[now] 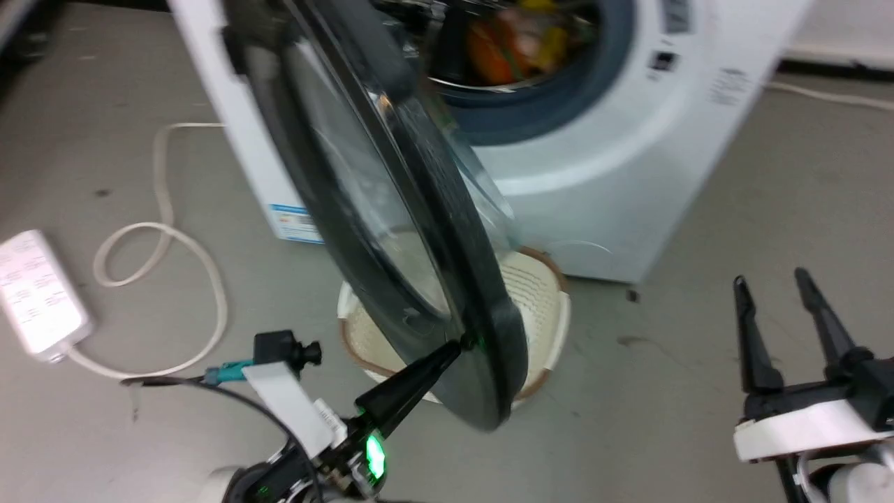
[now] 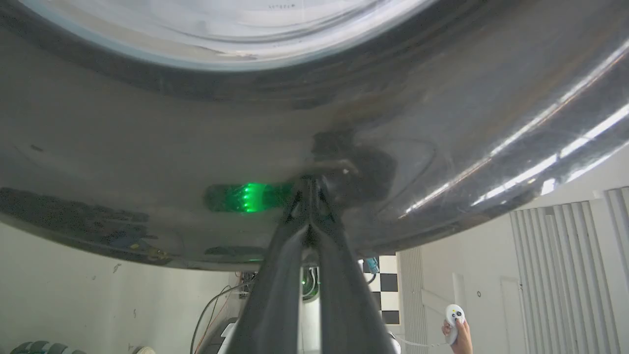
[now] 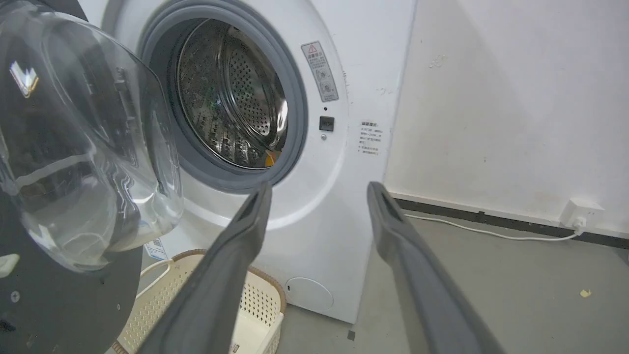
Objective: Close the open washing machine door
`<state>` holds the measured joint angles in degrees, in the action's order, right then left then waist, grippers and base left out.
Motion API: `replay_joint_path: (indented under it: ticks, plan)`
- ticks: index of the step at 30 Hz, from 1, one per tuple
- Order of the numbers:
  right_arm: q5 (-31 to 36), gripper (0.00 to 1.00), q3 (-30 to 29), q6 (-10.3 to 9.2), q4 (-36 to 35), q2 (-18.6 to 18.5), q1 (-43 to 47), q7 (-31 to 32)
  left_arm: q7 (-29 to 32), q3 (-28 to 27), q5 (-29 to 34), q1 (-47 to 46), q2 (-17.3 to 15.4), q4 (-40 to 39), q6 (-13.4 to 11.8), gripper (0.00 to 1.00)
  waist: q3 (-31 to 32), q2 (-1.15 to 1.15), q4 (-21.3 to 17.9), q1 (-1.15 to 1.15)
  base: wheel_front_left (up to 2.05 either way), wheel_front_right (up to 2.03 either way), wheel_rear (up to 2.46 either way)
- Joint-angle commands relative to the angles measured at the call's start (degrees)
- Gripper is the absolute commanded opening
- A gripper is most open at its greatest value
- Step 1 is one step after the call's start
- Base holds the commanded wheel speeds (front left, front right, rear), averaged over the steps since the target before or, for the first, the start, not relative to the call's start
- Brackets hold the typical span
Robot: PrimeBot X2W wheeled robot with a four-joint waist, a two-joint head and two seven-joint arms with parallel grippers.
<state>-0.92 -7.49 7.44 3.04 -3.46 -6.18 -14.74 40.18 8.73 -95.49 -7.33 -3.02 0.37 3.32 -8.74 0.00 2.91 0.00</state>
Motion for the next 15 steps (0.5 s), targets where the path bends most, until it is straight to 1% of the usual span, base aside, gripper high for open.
replay_joint_path:
  ticks: [1,2,3,4,8,11,15]
  plan:
    - [-0.15,1.00,-0.29,0.05,-0.46,0.22,-1.03,-0.26,-0.88,0.65,-0.18,-1.40,0.13,0.37,0.65,0.00,-3.55,0.00,-6.00,0.00,0.00,0.00,0.00]
    - [-0.21,1.00,-0.93,0.05,-0.72,0.31,-1.28,-0.26,-2.40,1.42,-0.30,-2.27,0.13,1.28,1.04,0.00,-4.22,0.00,-7.52,0.00,0.00,0.00,0.00]
    - [-0.66,1.00,-2.27,0.05,-1.16,0.44,-1.84,-0.26,-5.36,2.67,-0.54,-4.23,0.13,3.06,1.74,0.00,-5.54,0.00,-10.52,0.00,0.00,0.00,0.00]
    - [-0.66,1.00,-2.27,0.05,-1.16,0.44,-1.84,-0.26,-5.36,2.67,-0.54,-4.23,0.13,3.06,1.74,0.00,-5.54,0.00,-10.52,0.00,0.00,0.00,0.00]
    - [-2.99,1.00,-3.70,0.05,-1.63,0.54,-2.55,-0.26,-11.59,4.01,-0.99,-8.91,0.13,6.67,2.74,0.00,-8.05,0.00,-15.95,0.00,0.00,0.00,0.00]
    - [-4.48,1.00,-3.34,0.05,-1.53,0.56,-2.79,-0.26,-16.93,4.32,-1.21,-13.36,0.13,9.63,3.18,0.00,-9.83,0.00,-19.22,0.00,0.00,0.00,0.00]
    - [-6.07,1.00,-1.92,0.05,-1.05,0.56,-3.00,-0.26,-23.60,4.73,-2.10,-20.07,0.13,13.86,3.54,0.00,-11.53,0.00,-22.47,0.00,0.00,0.00,0.00]
